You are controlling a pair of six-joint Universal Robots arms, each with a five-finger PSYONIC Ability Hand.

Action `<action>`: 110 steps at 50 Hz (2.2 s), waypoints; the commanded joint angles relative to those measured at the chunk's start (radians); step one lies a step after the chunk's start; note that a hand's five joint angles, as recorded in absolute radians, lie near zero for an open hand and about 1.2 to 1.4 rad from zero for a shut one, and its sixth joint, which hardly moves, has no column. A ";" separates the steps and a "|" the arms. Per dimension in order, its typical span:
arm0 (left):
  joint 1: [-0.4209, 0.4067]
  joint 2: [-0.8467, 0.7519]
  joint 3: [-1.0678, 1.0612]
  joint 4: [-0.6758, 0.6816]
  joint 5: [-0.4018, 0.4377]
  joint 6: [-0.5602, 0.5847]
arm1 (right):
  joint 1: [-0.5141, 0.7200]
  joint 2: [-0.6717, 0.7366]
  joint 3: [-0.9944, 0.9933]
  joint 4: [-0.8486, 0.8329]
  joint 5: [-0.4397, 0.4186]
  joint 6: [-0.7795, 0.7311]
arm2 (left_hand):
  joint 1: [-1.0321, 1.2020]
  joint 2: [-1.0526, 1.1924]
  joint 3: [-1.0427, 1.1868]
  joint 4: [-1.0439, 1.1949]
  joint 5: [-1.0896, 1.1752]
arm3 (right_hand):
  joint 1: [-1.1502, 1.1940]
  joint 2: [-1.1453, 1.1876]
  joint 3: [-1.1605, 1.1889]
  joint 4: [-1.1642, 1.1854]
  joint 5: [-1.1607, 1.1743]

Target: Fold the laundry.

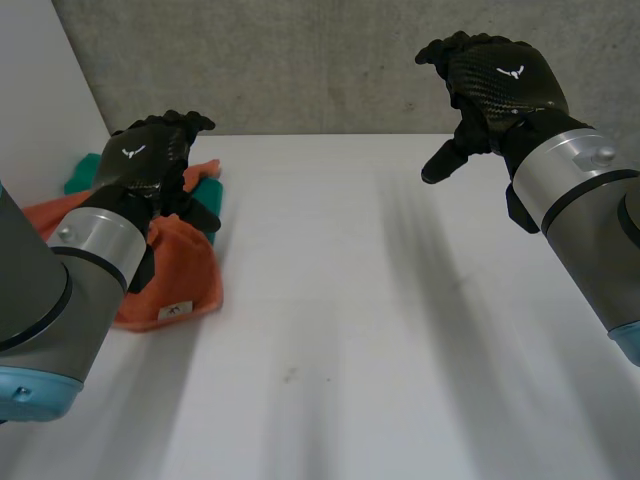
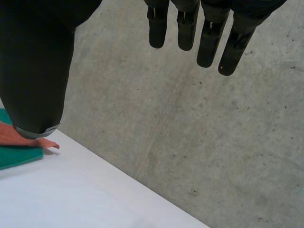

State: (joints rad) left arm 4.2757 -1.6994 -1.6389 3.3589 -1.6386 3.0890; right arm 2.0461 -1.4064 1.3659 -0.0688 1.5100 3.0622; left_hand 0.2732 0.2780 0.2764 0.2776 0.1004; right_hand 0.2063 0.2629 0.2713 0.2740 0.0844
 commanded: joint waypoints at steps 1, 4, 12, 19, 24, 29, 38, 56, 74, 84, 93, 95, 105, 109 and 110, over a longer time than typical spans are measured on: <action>0.001 -0.011 -0.002 0.014 -0.001 -0.001 | -0.001 0.004 -0.004 -0.008 -0.002 -0.005 | -0.092 -0.097 -0.095 -0.096 -0.094 | -0.032 -0.088 -0.097 -0.100 -0.084; 0.001 -0.013 -0.002 0.014 -0.001 -0.001 | -0.001 0.004 -0.004 -0.008 -0.002 -0.005 | -0.092 -0.097 -0.095 -0.096 -0.094 | -0.032 -0.088 -0.097 -0.100 -0.084; 0.001 -0.020 0.005 0.019 -0.001 0.004 | 0.002 0.006 -0.004 -0.008 -0.001 -0.007 | -0.092 -0.097 -0.095 -0.096 -0.094 | -0.032 -0.088 -0.097 -0.100 -0.084; 0.062 -0.136 0.069 0.056 -0.003 0.088 | 0.008 0.009 -0.002 -0.006 -0.002 -0.008 | -0.098 -0.103 -0.101 -0.102 -0.100 | -0.032 -0.088 -0.097 -0.100 -0.084; 0.202 -0.264 0.125 0.063 0.005 0.200 | 0.008 0.029 -0.004 -0.006 -0.004 -0.008 | -0.098 -0.103 -0.101 -0.102 -0.100 | -0.032 -0.088 -0.097 -0.100 -0.084; 0.303 -0.407 0.203 0.071 0.062 0.304 | 0.009 0.050 -0.004 -0.006 -0.005 -0.008 | -0.098 -0.103 -0.101 -0.102 -0.100 | -0.032 -0.088 -0.097 -0.100 -0.084; 0.423 -0.594 0.301 0.163 0.111 0.503 | 0.012 0.095 -0.005 -0.006 -0.004 -0.010 | 0.106 0.101 0.103 0.102 0.104 | -0.032 -0.088 -0.097 -0.100 -0.084; 0.196 -0.328 0.275 0.171 0.123 0.407 | -0.041 0.075 -0.060 0.003 -0.002 -0.016 | 1.123 1.118 1.120 1.119 1.121 | -0.032 -0.088 -0.097 -0.100 -0.084; -0.257 -0.160 0.152 -0.007 0.118 0.102 | -0.172 -0.029 -0.064 0.006 -0.014 -0.026 | -0.086 -0.091 -0.089 -0.090 -0.088 | -0.032 -0.088 -0.097 -0.100 -0.084; -0.128 -0.197 0.148 -0.009 0.059 0.266 | -0.165 -0.029 -0.082 0.078 -0.056 -0.062 | -0.095 -0.100 -0.098 -0.099 -0.097 | -0.032 -0.088 -0.097 -0.100 -0.084; -0.126 -0.218 0.128 -0.041 0.075 0.277 | -0.127 0.128 -0.094 0.372 -0.163 -0.351 | -0.086 -0.091 -0.089 -0.091 -0.088 | -0.032 -0.088 -0.097 -0.100 -0.084; -0.128 -0.230 0.119 -0.078 0.092 0.278 | -0.107 0.167 -0.087 0.406 -0.168 -0.393 | -0.083 -0.088 -0.086 -0.088 -0.085 | -0.032 -0.088 -0.097 -0.100 -0.084; -0.139 -0.240 0.050 -0.122 0.115 0.280 | -0.034 0.257 0.071 0.340 -0.221 -0.531 | -0.063 -0.067 -0.066 -0.067 -0.064 | 0.043 -0.014 -0.022 -0.025 -0.010; -0.131 -0.233 0.025 -0.089 0.114 0.280 | -0.026 0.267 0.125 0.317 -0.225 -0.519 | -0.063 -0.067 -0.066 -0.067 -0.064 | 0.064 0.007 -0.001 -0.004 0.011; -0.129 -0.232 0.021 -0.084 0.114 0.280 | -0.023 0.268 0.137 0.308 -0.223 -0.517 | -0.063 -0.067 -0.066 -0.067 -0.064 | 0.072 0.016 0.007 0.005 0.020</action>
State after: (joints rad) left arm 4.1379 -1.9406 -1.5836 3.2329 -1.5214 3.3694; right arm 2.0137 -1.1562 1.4266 0.2907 1.2947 2.5374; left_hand 0.1876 0.2037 0.2089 0.2021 0.0472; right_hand 0.1938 0.2175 0.2130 0.2275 0.0632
